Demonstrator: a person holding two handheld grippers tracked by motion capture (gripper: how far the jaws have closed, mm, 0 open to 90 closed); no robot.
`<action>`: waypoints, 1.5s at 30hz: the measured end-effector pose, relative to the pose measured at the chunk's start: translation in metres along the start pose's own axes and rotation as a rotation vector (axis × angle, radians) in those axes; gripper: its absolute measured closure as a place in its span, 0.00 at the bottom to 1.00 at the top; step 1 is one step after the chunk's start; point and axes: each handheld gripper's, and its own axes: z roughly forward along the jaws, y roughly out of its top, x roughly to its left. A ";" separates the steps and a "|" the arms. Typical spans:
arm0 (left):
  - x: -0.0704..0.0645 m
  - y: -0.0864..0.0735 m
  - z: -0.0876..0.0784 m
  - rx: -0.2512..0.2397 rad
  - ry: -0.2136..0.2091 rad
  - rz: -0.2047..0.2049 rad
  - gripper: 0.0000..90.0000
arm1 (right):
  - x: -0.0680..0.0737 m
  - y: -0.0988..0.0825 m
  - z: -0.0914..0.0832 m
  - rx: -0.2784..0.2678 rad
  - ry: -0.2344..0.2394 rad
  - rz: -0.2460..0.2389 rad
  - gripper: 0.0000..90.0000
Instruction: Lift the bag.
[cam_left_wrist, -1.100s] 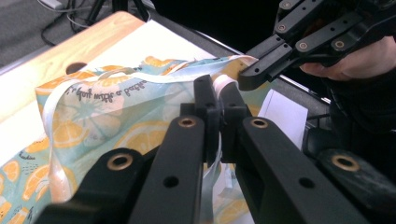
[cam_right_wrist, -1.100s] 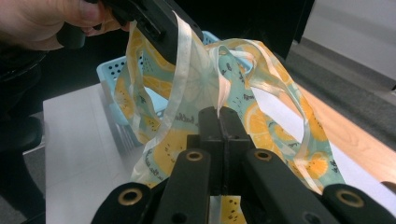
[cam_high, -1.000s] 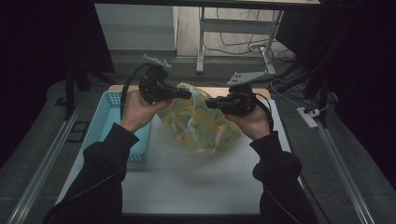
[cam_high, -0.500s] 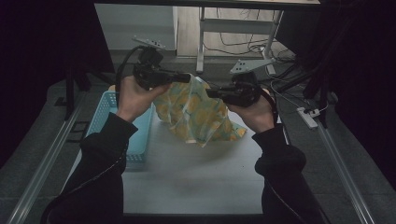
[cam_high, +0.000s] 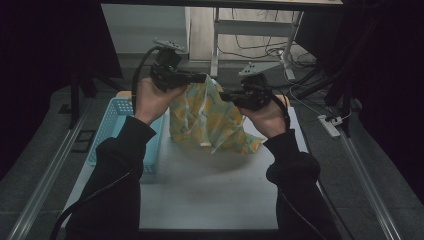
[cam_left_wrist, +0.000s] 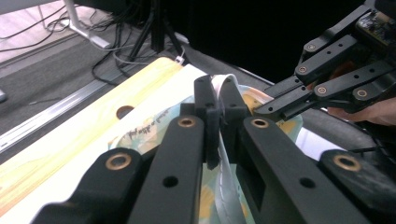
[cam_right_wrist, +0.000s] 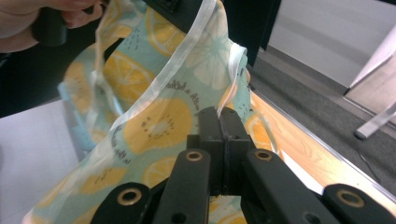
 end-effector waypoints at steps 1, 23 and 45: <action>0.003 -0.002 0.003 0.006 0.008 -0.004 0.99 | -0.002 -0.002 0.005 0.005 -0.004 0.006 1.00; 0.032 -0.041 0.026 0.031 0.017 -0.056 0.52 | -0.023 -0.034 0.023 -0.012 -0.010 0.109 0.77; 0.008 -0.122 -0.055 0.042 0.033 0.020 0.03 | 0.005 -0.077 -0.025 -0.047 0.013 0.115 0.27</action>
